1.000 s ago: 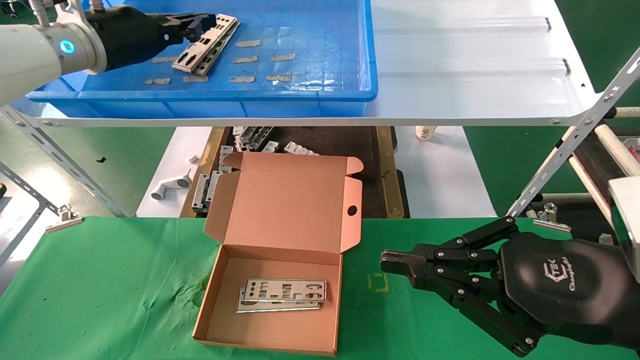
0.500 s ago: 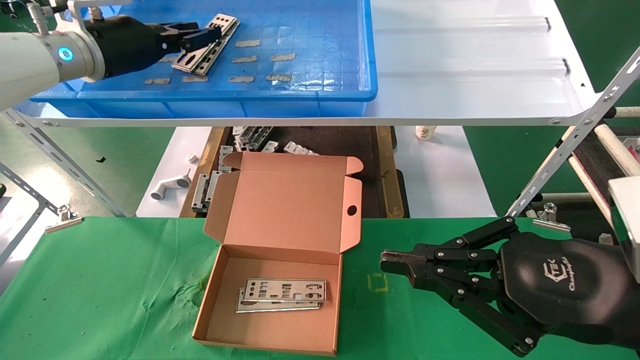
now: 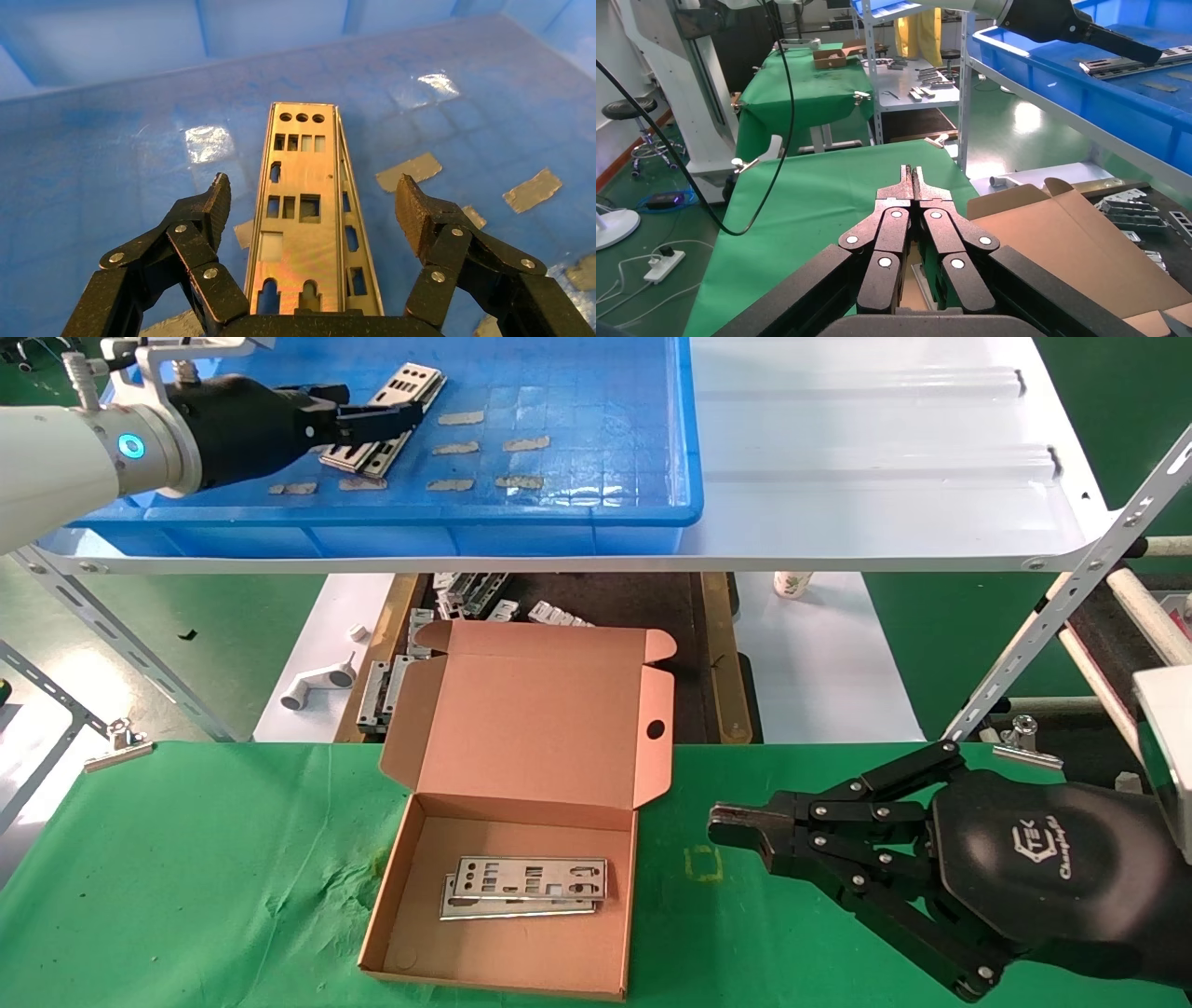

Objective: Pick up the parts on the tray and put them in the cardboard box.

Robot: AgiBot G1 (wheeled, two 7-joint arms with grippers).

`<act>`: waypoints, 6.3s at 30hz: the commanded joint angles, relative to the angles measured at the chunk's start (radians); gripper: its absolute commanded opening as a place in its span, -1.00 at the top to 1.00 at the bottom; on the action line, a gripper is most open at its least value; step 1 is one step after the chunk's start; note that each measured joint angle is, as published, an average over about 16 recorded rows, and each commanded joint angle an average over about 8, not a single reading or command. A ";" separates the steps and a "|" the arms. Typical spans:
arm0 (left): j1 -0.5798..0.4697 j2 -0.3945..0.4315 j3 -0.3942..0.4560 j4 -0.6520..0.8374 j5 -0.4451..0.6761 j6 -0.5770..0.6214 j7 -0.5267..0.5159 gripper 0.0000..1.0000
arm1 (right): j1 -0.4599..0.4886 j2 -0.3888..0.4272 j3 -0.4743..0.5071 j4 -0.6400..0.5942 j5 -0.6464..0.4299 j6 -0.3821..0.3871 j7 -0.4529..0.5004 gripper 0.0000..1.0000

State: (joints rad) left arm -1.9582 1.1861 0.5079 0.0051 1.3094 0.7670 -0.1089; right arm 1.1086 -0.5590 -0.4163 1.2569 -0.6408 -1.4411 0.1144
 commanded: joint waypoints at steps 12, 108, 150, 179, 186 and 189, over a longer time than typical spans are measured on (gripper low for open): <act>0.007 0.002 0.001 0.000 0.001 -0.003 -0.006 1.00 | 0.000 0.000 0.000 0.000 0.000 0.000 0.000 1.00; 0.300 -0.334 0.416 -0.689 -0.217 0.762 0.453 1.00 | 0.000 0.000 0.000 0.000 0.000 0.000 0.000 1.00; 0.346 -0.102 0.470 -0.264 -0.140 0.681 0.587 -1.00 | 0.000 0.000 0.000 0.000 0.000 0.000 0.000 1.00; 0.522 -0.286 0.212 -0.619 -0.315 0.749 0.367 -1.00 | 0.000 0.000 -0.001 0.000 0.000 0.000 0.000 -1.00; 0.587 -0.339 0.133 -0.740 -0.363 0.745 0.286 -1.00 | 0.000 0.000 -0.001 0.000 0.000 0.000 0.000 -1.00; 0.615 -0.361 0.098 -0.792 -0.383 0.743 0.252 -1.00 | 0.000 0.000 -0.001 0.000 0.000 0.000 0.000 -1.00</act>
State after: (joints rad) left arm -1.3429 0.8251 0.6062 -0.7871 0.9260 1.5105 0.1427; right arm 1.1088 -0.5588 -0.4169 1.2569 -0.6405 -1.4409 0.1142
